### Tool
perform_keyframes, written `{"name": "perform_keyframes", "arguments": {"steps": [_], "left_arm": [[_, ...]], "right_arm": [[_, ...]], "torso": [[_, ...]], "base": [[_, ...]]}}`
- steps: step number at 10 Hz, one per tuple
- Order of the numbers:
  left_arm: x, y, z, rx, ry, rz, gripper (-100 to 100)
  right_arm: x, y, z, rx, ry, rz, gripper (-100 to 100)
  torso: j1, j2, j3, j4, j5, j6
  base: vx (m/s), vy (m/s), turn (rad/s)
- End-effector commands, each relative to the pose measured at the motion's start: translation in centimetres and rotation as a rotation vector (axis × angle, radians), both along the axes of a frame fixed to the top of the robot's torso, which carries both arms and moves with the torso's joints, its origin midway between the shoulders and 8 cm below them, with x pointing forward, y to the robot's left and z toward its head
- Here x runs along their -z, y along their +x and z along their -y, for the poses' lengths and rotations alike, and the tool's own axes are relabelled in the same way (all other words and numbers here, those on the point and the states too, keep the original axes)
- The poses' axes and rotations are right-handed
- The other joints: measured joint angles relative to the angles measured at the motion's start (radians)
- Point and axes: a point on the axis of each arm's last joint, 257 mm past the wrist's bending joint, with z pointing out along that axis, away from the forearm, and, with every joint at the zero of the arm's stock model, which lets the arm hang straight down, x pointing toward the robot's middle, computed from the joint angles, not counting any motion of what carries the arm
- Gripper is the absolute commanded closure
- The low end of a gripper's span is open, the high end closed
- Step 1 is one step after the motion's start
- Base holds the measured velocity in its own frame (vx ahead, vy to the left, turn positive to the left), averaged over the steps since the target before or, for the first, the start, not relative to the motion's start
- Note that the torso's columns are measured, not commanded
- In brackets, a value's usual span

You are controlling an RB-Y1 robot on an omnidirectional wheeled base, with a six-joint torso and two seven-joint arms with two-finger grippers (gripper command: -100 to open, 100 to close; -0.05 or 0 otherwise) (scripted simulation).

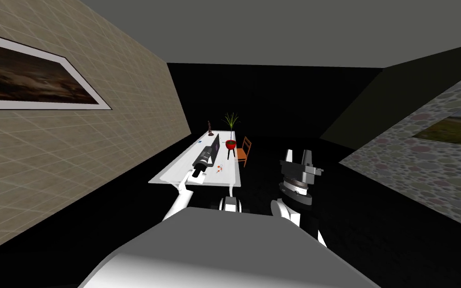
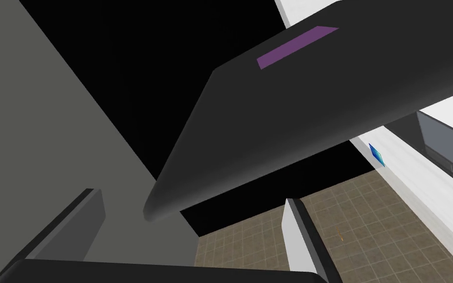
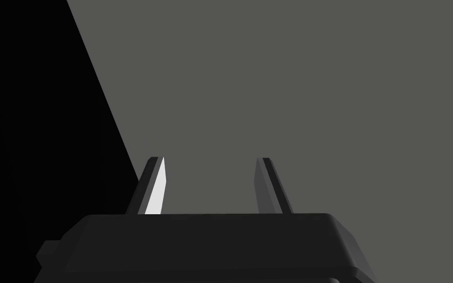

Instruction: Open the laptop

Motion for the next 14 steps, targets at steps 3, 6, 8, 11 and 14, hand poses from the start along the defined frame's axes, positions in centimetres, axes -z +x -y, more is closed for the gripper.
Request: {"name": "perform_keyframes", "arguments": {"steps": [3,6,8,11,14], "left_arm": [[1.0,0.6,-0.4,-0.015,0.013,-0.037,-100],[1.4,0.8,0.5,-0.004,-0.104,-0.031,100],[1.6,1.0,1.1,0.002,-0.182,-0.029,100],[2.1,1.2,2.3,0.012,-0.34,-0.023,100],[3.3,0.9,2.5,0.015,-0.431,-0.023,100]], "right_arm": [[0.0,0.0,0.0,0.0,0.0,0.0,0],[0.0,0.0,0.0,0.0,0.0,0.0,0],[0.0,0.0,0.0,0.0,0.0,0.0,0],[0.0,0.0,0.0,0.0,0.0,0.0,0],[0.0,0.0,0.0,0.0,0.0,0.0,0]], "torso": [[0.0,0.0,0.0,0.0,0.0,0.0],[0.007,-0.001,0.0,-0.001,0.006,0.002],[0.008,-0.006,-0.002,-0.004,0.007,0.003],[-0.002,-0.002,-0.001,-0.002,0.001,0.001],[-0.004,0.001,0.0,0.001,-0.001,0.001]], "base": [[0.004,-0.005,-0.028],[0.002,0.073,0.031],[-0.009,0.136,0.016],[-0.011,0.122,0.026],[0.005,0.1,0.007]]}}
